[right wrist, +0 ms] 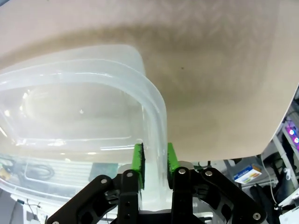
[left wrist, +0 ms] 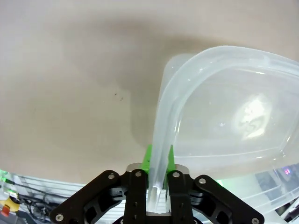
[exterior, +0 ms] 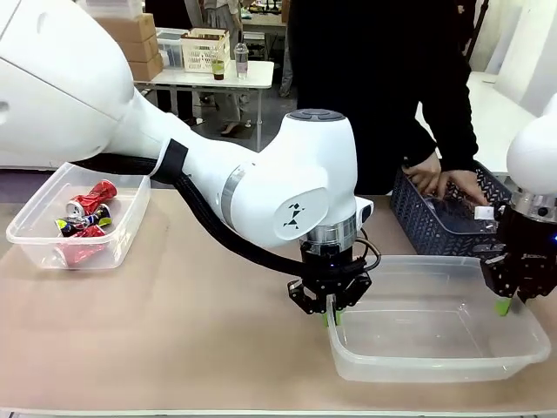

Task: Sort the waste into each basket.
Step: Pick up the Organizing box on the right side of the table and lift it, then offer the picked Organizing box to the human.

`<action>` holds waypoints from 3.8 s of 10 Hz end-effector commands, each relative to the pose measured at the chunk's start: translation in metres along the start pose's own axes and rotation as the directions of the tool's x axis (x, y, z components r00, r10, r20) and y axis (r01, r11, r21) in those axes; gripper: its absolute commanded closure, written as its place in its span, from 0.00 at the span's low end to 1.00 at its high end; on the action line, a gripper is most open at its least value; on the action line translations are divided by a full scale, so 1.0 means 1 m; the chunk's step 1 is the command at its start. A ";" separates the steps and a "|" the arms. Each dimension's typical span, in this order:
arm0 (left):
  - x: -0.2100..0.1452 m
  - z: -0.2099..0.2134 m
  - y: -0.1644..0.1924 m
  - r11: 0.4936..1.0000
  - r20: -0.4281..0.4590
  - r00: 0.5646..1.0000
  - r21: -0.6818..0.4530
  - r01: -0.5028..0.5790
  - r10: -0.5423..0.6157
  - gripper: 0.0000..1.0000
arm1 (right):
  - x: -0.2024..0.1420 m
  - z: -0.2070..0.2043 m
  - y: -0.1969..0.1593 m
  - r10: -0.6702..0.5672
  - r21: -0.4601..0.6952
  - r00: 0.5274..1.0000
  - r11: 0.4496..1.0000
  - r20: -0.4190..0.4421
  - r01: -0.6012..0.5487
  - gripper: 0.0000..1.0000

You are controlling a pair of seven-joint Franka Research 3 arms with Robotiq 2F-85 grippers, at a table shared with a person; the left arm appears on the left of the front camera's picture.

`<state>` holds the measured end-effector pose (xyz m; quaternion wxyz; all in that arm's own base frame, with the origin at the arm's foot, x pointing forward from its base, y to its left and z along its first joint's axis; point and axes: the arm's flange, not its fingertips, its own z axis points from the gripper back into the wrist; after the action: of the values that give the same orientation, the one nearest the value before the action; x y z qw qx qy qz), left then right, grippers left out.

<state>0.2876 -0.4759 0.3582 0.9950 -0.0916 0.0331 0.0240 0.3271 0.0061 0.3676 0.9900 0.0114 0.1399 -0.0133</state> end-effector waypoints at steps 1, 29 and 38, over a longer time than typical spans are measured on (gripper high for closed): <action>0.000 0.000 0.001 1.000 0.029 1.000 -0.005 0.012 -0.012 1.00 | -0.027 -0.028 0.002 -0.024 -0.005 1.000 1.000 -0.012 0.024 1.00; 0.086 0.168 0.210 0.998 0.042 0.997 -0.017 -0.063 0.063 1.00 | 0.044 0.133 0.206 0.019 0.151 0.992 0.989 -0.126 0.000 1.00; 0.086 0.168 0.210 0.998 0.042 0.997 -0.017 -0.063 0.063 1.00 | 0.044 0.133 0.206 0.019 0.151 0.992 0.989 -0.126 0.000 1.00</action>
<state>0.3721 -0.2377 0.4785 0.9947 -0.0931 0.0178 0.0405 0.4140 0.2087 0.4808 0.9762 0.0832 0.1985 -0.0272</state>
